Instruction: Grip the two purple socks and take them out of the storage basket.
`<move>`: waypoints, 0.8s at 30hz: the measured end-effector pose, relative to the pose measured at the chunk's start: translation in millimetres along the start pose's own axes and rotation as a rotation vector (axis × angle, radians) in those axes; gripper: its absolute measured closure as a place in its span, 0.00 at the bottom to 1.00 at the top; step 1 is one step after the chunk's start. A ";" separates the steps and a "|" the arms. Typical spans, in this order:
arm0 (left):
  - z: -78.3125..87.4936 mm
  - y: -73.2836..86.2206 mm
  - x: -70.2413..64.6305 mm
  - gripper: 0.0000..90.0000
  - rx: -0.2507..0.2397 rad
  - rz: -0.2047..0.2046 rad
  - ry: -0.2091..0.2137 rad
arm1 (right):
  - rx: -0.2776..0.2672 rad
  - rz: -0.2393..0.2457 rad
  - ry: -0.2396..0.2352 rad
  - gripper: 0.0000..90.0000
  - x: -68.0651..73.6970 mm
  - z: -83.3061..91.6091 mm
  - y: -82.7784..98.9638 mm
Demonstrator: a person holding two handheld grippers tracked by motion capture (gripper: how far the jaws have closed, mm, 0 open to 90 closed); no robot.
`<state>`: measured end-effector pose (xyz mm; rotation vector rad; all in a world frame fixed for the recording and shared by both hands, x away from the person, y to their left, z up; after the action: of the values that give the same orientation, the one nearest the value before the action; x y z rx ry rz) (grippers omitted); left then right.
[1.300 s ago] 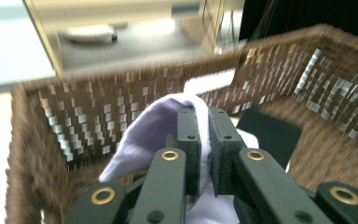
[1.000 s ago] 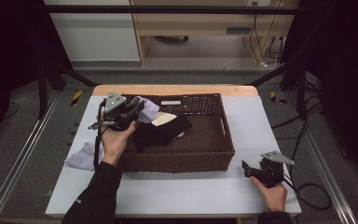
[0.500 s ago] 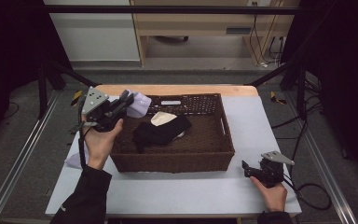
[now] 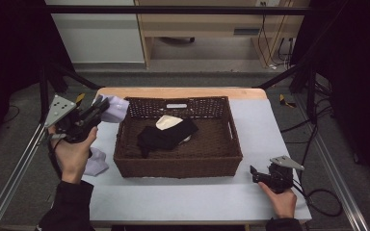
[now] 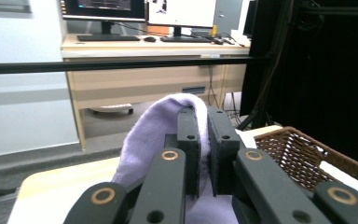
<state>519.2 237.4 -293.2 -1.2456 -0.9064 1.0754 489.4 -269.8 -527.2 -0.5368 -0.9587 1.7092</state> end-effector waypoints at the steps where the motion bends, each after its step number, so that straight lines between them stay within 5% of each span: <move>1: 2.4 0.9 4.2 0.94 -0.001 0.005 -0.007 | 0.000 -0.001 0.000 0.13 0.0 -0.1 0.0; 12: 16.4 24.2 44.7 0.94 0.020 0.034 -0.080 | -0.001 0.000 0.004 0.13 -0.2 0.1 0.0; 24: 13.7 68.9 67.7 0.94 0.100 0.040 -0.138 | -0.001 0.001 0.006 0.13 -0.3 -0.1 0.0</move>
<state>515.5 306.2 -362.2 -1.1213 -0.9234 1.2356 489.5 -270.1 -527.3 -0.5429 -0.9553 1.7077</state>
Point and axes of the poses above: each handheld gripper's, and its own axes: z roughly backward along the jaws, y roughly out of its underside, x roughly to its left, the point moved 7 cm from there along -z, roughly forward along the jaws, and after that the axes turned 9 degrees about -y, right-handed, at the moved point
